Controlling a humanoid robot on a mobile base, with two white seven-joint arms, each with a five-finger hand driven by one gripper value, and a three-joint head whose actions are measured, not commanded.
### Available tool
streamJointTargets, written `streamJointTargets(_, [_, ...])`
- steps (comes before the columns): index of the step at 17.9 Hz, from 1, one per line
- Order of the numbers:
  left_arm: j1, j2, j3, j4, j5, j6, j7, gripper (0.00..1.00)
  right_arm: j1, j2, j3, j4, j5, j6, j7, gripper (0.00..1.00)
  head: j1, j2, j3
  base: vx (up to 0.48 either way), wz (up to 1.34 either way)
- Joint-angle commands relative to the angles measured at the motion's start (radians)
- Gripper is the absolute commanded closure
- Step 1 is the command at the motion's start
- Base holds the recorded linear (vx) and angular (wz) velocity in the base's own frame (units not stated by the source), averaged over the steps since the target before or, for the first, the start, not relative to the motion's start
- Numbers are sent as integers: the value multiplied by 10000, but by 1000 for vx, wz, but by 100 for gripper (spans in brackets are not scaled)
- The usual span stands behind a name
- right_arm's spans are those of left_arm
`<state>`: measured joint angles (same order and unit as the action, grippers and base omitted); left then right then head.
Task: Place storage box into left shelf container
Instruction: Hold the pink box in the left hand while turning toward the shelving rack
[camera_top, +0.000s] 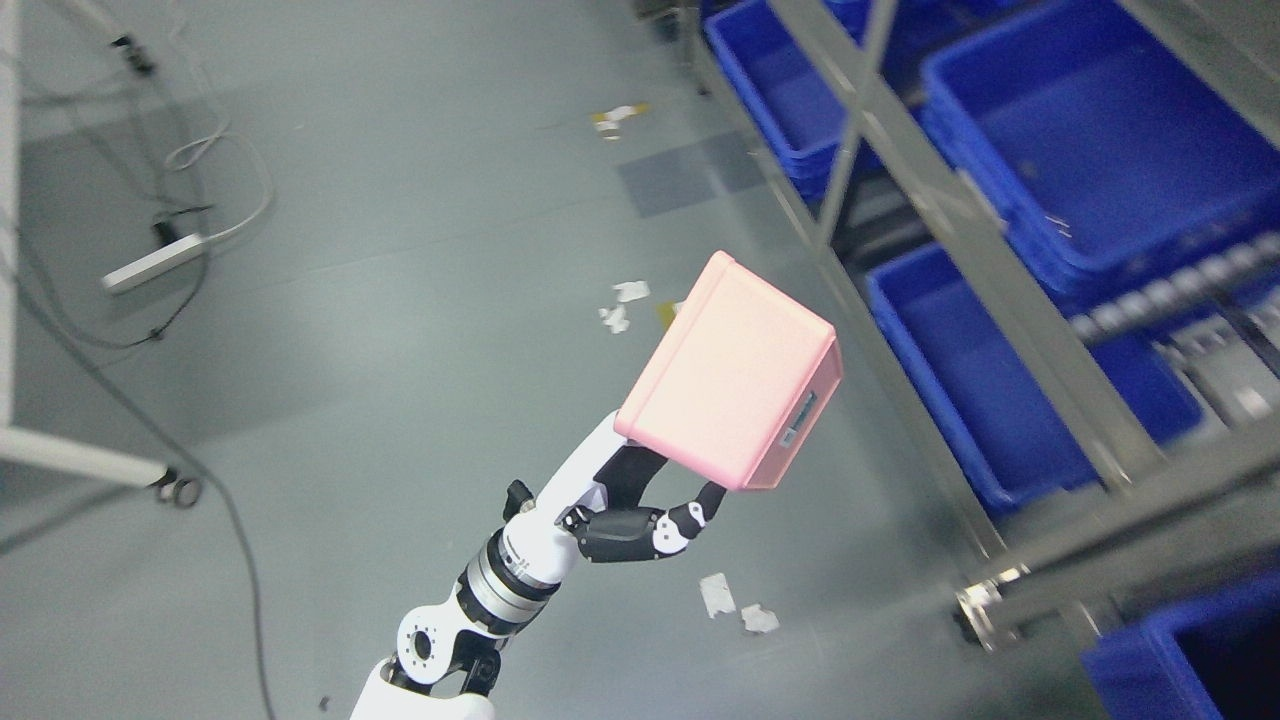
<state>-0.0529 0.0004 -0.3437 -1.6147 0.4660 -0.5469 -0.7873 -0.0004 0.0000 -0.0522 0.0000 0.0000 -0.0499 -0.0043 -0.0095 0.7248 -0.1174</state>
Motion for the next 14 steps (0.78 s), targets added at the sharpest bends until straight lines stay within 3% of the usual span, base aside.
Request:
streamJointTargets(1, [728, 170, 1625, -145, -43, -38, 234, 97, -42, -175, 1, -174, -215, 8, 12, 0, 0, 0, 0, 271, 1432])
streamJointTargets(6, [1233, 170, 2133, -98, -43, -237, 219, 97, -42, -175, 1, -174, -215, -7, 27, 0, 0, 0, 0, 327, 1110])
streamJointTargets(14, [1403, 170, 2225, -83, -43, -330, 203, 97, -27, -175, 1, -174, -215, 8, 12, 0, 0, 0, 0, 394, 294])
